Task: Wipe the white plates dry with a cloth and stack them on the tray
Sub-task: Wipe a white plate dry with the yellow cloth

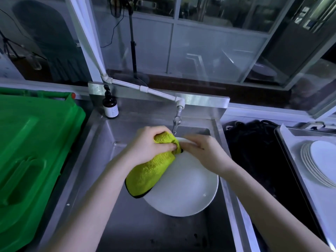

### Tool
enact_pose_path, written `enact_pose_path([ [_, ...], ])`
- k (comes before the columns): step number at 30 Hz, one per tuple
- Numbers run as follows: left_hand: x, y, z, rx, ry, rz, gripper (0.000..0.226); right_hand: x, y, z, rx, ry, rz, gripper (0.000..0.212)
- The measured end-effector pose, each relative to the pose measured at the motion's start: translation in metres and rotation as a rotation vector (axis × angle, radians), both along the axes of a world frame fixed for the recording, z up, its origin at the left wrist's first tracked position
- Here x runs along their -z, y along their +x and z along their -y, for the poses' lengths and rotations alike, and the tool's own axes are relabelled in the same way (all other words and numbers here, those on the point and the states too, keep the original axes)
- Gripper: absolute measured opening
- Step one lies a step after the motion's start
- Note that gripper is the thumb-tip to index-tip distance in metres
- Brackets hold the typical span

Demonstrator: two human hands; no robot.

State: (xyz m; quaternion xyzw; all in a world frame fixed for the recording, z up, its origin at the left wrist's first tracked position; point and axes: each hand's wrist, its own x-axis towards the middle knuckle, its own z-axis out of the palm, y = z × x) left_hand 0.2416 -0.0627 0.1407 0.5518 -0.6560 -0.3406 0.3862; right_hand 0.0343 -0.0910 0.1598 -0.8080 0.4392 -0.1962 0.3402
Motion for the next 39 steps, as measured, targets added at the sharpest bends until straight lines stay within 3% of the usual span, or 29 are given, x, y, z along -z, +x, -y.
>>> enact_pose_path([
  [2, 0.002, 0.001, -0.002, -0.073, 0.021, -0.11, 0.017, -0.001, -0.006, 0.0, 0.089, 0.056, 0.129, 0.016],
  [5, 0.022, 0.003, -0.014, -0.356, 0.167, -0.464, 0.024, -0.001, -0.02, 0.002, 0.338, 0.133, 0.4, 0.013],
  [7, 0.034, 0.001, -0.02, -0.441, 0.264, -0.54, 0.026, -0.002, -0.02, 0.002, 0.4, 0.151, 0.454, 0.012],
  [13, 0.03, 0.005, -0.021, -0.292, 0.22, -0.296, 0.019, -0.011, -0.018, 0.002, 0.211, 0.098, 0.181, 0.016],
  [16, 0.016, 0.0, -0.017, -0.103, 0.079, -0.032, 0.018, -0.008, -0.007, -0.003, 0.038, 0.042, -0.038, 0.03],
  [18, 0.01, -0.005, -0.016, -0.057, 0.033, 0.014, 0.017, -0.008, -0.007, -0.005, 0.027, 0.046, -0.019, 0.029],
  [21, 0.015, -0.006, -0.016, -0.338, 0.057, -0.309, 0.019, -0.015, -0.016, -0.004, 0.241, 0.13, 0.28, 0.015],
  [25, 0.03, -0.03, -0.018, -0.743, 0.219, -0.903, 0.007, -0.006, -0.001, -0.011, 0.67, 0.131, 0.775, 0.022],
  [28, 0.031, -0.04, -0.015, -0.875, 0.301, -1.028, 0.01, 0.013, 0.018, -0.03, 0.875, 0.045, 0.829, 0.022],
  [32, 0.028, -0.019, -0.013, -0.843, 0.264, -0.932, 0.01, 0.016, 0.0, -0.026, 0.642, 0.149, 0.668, 0.008],
  [34, 0.022, -0.01, -0.014, -0.784, 0.211, -0.805, 0.01, 0.002, -0.016, -0.012, 0.536, 0.163, 0.531, 0.015],
  [39, -0.003, -0.003, -0.013, -0.45, 0.009, -0.314, 0.012, -0.032, -0.013, 0.014, 0.215, -0.084, 0.06, 0.016],
])
